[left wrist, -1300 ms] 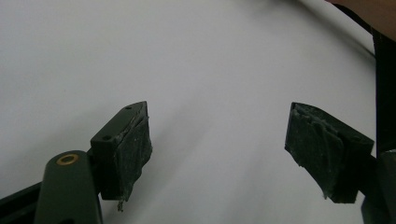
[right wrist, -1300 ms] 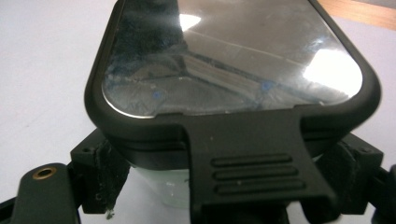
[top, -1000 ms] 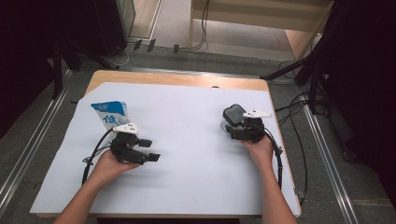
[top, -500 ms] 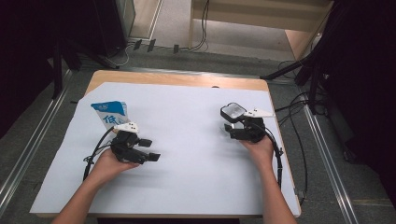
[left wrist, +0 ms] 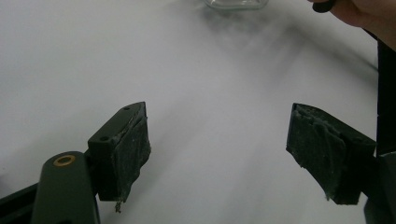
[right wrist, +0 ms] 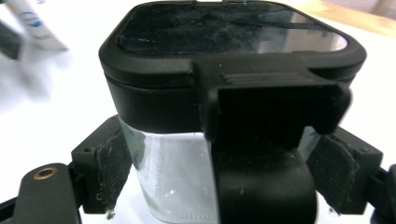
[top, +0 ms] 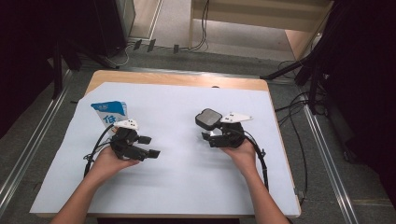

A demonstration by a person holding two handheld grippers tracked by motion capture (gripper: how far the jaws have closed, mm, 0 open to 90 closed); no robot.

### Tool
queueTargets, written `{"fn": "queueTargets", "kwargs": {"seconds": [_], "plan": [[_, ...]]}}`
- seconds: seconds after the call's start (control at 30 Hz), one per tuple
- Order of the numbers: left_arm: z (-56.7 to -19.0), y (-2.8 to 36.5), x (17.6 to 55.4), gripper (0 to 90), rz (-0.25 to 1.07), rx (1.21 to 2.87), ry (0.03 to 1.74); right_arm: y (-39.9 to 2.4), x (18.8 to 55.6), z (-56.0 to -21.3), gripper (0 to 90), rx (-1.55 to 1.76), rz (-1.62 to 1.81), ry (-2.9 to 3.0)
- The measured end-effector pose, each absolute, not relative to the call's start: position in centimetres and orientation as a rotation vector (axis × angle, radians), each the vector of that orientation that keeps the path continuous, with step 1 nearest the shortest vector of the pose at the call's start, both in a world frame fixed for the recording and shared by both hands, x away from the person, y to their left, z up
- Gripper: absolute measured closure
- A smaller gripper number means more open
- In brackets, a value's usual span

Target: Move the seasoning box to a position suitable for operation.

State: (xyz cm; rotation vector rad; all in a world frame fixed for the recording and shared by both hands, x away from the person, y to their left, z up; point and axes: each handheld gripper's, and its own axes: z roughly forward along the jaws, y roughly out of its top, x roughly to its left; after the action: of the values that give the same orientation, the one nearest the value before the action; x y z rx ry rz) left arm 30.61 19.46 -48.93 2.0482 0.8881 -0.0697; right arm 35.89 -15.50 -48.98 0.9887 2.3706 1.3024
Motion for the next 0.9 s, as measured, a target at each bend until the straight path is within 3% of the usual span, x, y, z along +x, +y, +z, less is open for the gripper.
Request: {"fn": "queueTargets", "kwargs": {"seconds": [0.43, 0.9], "plan": [[-48.9, 19.6, 30.8, 22.0, -0.058, 2.041, 0.884, -11.5, 34.9, -50.4, 16.5, 0.852, 1.314, 2.468], [-49.0, 19.3, 31.0, 22.3, -0.059, 2.049, 0.873, -12.0, 34.5, -51.0, 14.1, 0.787, 1.317, 2.524]]}}
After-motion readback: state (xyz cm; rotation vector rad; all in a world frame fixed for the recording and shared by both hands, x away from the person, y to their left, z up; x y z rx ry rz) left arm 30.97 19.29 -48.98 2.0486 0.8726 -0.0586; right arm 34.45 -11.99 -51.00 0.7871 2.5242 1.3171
